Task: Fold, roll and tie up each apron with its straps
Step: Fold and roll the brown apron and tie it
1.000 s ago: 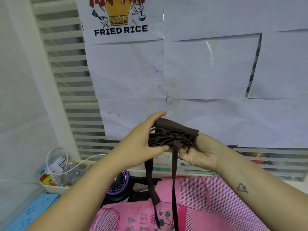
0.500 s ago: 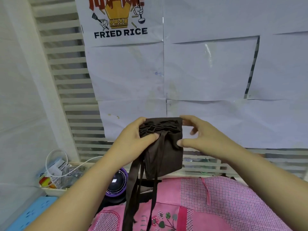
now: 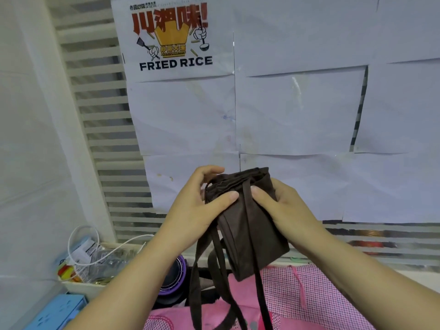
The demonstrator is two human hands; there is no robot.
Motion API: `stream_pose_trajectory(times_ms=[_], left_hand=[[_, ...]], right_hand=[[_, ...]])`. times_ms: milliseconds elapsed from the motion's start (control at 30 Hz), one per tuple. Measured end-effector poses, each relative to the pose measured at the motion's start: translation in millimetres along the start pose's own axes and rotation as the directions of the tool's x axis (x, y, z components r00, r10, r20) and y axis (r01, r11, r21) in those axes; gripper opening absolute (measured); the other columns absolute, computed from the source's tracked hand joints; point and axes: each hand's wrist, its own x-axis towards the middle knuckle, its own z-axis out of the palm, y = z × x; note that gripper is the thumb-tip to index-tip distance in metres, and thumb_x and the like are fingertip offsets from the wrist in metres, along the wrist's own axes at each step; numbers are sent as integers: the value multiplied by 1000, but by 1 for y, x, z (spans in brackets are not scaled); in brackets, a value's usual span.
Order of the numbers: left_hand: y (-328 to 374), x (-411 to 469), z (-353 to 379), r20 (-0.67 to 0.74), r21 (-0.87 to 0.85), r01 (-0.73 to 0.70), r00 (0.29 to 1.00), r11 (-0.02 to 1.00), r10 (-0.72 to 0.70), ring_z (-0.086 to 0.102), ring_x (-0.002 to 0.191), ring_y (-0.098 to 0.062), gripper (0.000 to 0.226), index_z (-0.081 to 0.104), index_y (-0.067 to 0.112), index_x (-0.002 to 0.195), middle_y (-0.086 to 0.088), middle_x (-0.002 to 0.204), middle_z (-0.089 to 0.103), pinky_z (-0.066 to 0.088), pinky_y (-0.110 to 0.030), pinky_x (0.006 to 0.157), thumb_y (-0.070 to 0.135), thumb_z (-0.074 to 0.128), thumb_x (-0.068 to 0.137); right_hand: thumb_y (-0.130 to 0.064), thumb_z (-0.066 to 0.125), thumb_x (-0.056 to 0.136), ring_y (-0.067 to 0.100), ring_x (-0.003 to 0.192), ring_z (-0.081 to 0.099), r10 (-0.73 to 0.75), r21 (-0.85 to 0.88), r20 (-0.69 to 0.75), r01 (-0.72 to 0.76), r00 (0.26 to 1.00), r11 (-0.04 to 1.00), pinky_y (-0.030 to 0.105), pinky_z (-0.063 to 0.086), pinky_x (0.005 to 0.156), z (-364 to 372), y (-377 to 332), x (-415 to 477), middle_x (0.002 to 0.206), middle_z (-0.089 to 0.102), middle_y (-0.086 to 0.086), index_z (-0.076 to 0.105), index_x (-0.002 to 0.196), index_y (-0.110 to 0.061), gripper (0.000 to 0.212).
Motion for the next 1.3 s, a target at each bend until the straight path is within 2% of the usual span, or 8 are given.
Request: stream_pose_trajectory(times_ms=[167,367,700,800,933,1067,1200,1300], left_hand=[[14,2,-11,33,249,-5,999,969,-3,54,77,6,11,64,36,77,25,88,55,41,-16,72,46,67,82],[35,5,-9,51,367,-32,999,930,14,45,41,3,20,63,26,77,11,67,64,31,-8,43,26,54,95],[25,13,-4,194,-12,294,938,956,-286,42,42,-7,27,66,19,70,3,56,57,48,-26,67,22,57,94],[14,12,1,126,0,257,959,966,-255,43,51,-11,22,69,19,70,8,59,57,39,-16,58,22,60,90],[2,3,10,18,96,30,999,995,-32,59,94,4,11,73,18,91,9,112,58,43,-12,85,18,62,90],[0,-4,12,35,313,-201,979,928,200,50,110,9,19,70,30,79,24,119,50,34,-4,90,13,66,86],[1,-3,18,-73,-225,-22,997,974,6,68,82,-4,21,61,19,70,9,99,71,49,-13,72,11,62,89],[1,-7,20,-30,-182,-40,999,982,35,64,100,-1,32,72,19,97,8,112,68,46,-13,84,38,47,91]], right_hand=[[-29,61,91,3,89,67,-29,-85,8,30,1000,996,24,53,80,-9,2,0,98,72,-10,66,107,-25,17],[-22,65,88,3,83,66,-115,-118,-10,113,993,987,16,51,69,-12,-2,1,90,71,-12,66,96,-23,8],[-15,64,89,0,87,65,-163,-11,-90,163,982,987,12,48,72,-13,-4,-4,92,71,-16,65,97,-29,16],[-14,61,90,3,91,67,-111,103,-56,117,992,988,14,49,74,-14,-5,-6,97,72,-12,66,103,-24,18],[-18,60,92,16,98,68,4,266,-72,16,997,964,31,53,85,-14,-2,-4,103,73,-1,67,109,-17,19],[-24,61,89,22,96,68,97,400,-53,-68,994,914,32,56,81,-10,-2,-5,104,73,8,67,110,-12,25],[-33,66,79,24,91,68,162,523,-41,-117,986,844,36,55,81,-5,-4,-6,104,72,15,66,106,-8,37],[-31,66,79,22,85,68,189,568,-63,-120,980,814,32,58,75,-5,-6,-4,99,72,14,67,102,-10,31]])
